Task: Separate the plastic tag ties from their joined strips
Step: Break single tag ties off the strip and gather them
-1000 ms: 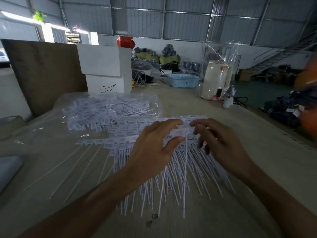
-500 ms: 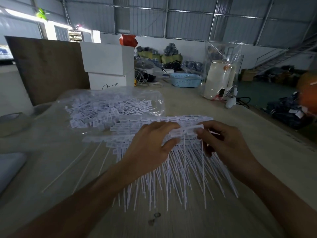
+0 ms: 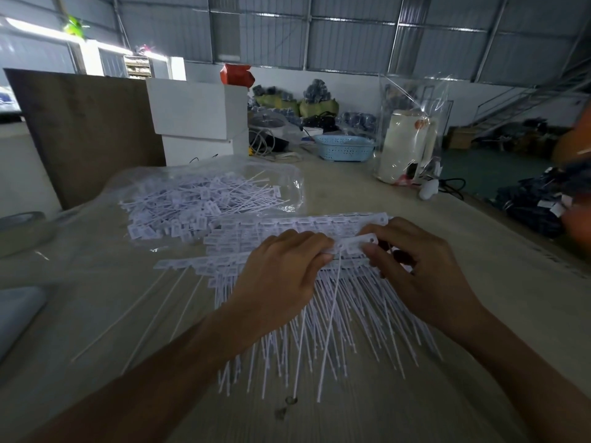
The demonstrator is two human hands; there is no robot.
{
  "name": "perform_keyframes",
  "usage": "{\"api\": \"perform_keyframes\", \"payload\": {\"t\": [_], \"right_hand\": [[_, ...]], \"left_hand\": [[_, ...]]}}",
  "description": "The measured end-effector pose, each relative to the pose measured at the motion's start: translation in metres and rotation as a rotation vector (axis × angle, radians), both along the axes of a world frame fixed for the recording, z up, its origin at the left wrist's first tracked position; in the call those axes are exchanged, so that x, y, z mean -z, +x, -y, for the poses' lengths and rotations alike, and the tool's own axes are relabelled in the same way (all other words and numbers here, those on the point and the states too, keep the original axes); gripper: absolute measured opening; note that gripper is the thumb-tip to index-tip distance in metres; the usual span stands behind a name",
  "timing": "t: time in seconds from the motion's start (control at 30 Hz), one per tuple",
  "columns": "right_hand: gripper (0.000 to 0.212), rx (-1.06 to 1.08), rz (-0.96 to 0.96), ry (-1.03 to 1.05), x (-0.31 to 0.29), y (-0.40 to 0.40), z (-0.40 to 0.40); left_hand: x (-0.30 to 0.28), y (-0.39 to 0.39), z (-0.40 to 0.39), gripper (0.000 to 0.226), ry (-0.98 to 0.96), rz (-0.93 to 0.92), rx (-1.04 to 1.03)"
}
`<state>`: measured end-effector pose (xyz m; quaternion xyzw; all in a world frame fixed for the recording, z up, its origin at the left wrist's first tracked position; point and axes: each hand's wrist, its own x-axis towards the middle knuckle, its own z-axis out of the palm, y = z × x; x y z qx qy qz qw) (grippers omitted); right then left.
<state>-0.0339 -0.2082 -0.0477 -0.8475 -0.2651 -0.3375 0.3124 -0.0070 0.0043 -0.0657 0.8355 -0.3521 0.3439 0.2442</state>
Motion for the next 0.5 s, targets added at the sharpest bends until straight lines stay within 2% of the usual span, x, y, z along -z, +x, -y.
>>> {"api": "perform_keyframes", "payload": {"t": [0.5], "right_hand": [[0.020, 0.001, 0.117, -0.085, -0.0020, -0.0011, -0.0011]], "left_hand": [[0.0011, 0.0023, -0.0012, 0.016, -0.099, -0.155, 0.088]]}}
